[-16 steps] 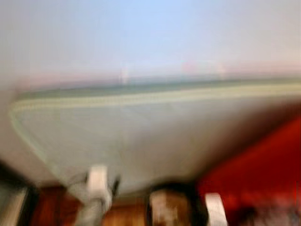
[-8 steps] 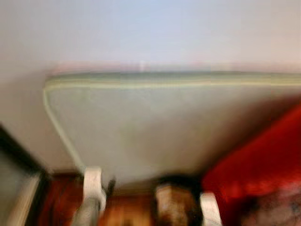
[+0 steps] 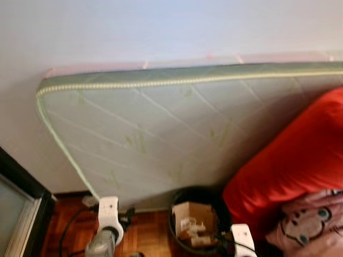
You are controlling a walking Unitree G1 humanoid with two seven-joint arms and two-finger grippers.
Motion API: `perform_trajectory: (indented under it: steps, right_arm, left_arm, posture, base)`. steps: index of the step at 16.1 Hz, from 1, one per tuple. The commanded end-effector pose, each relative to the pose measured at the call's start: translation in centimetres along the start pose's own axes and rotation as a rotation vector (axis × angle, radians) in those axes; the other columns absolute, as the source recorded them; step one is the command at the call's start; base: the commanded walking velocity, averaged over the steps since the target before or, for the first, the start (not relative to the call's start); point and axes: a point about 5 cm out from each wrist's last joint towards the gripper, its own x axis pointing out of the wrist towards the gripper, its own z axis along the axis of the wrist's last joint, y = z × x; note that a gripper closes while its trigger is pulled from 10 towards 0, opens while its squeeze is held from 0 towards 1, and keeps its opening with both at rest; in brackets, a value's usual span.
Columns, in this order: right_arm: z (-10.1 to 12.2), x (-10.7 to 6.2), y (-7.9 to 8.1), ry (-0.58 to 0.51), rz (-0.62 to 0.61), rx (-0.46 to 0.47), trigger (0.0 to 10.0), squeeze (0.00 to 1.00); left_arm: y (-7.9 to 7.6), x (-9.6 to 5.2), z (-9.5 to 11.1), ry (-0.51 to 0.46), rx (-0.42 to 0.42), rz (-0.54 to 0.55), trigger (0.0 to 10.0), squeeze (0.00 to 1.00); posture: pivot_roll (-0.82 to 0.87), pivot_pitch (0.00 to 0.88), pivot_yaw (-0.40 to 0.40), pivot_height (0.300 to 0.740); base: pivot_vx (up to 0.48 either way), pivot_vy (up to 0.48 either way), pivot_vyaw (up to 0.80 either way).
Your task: Clean up the room
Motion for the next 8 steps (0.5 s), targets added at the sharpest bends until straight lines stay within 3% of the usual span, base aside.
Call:
perform_trajectory:
  steps: [1,6,8]
  right_arm:
    - [0.0,0.1,0.4,-0.001,0.006,0.000,10.0,0.00]
    - [0.2,0.1,0.4,-0.030,-0.025,0.040,10.0,0.00]
    - [0.3,0.1,0.4,-0.030,-0.029,0.046,10.0,0.00]
  left_arm:
    - [0.7,-0.3,-0.7,0.033,0.015,0.014,10.0,0.00]
    - [1.2,-0.9,-2.5,0.138,0.016,0.045,10.0,0.00]
    - [1.4,-1.0,-2.8,0.160,0.018,0.053,10.0,0.00]
  posture:
    - [0.04,0.084,-0.045,0.740]
    - [0.04,0.072,-0.036,0.740]
    - [0.04,0.069,-0.036,0.740]
  base:
    - [0.000,0.000,0.00]
    - [0.000,0.000,0.00]
    - [0.000,0.000,-0.73]
